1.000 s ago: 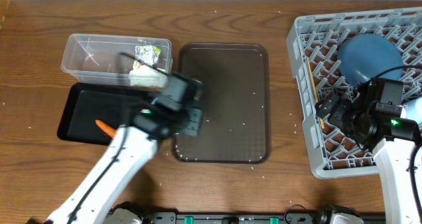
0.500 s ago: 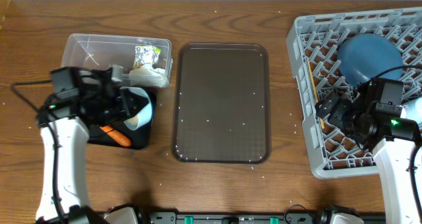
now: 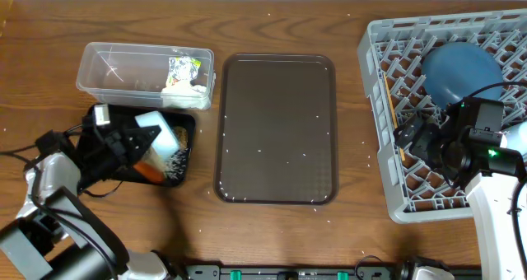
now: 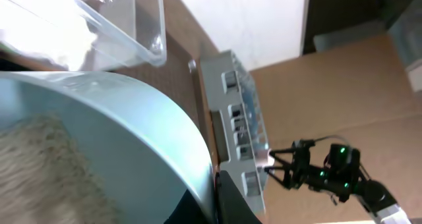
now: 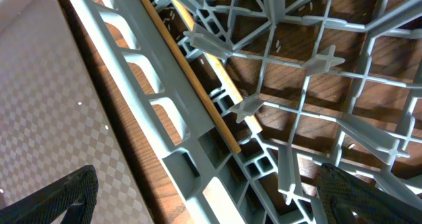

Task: Sort waste into correct bins and load items into the dishwasher rack
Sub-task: 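Tip the white bowl over the black tray to dump the rice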

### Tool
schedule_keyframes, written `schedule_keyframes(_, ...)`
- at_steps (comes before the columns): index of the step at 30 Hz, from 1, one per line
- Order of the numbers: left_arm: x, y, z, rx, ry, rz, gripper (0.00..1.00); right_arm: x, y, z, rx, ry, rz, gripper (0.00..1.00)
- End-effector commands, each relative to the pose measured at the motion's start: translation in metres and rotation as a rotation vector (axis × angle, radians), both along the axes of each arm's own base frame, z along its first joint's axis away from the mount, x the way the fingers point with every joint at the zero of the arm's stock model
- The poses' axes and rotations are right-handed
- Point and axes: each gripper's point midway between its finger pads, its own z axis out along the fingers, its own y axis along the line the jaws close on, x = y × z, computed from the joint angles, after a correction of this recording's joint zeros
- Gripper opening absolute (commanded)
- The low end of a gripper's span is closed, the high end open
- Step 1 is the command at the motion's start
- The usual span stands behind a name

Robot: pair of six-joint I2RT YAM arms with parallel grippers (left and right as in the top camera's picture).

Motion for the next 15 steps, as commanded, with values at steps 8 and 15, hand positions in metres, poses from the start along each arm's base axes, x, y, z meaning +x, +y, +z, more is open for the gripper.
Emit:
schedule_keyframes(8,-0.0036,0.0115,0.0108,-0.017,-0.108,0.044,0.06,-0.001,-0.0017,-0.0012,-0.008,0.004,0.003,0.99)
schedule_keyframes(15,-0.0069,0.0096,0.0091,-0.033,-0.091,0.048,0.06,-0.0016,-0.0016,-0.0015,-0.008,0.007,0.002,0.99)
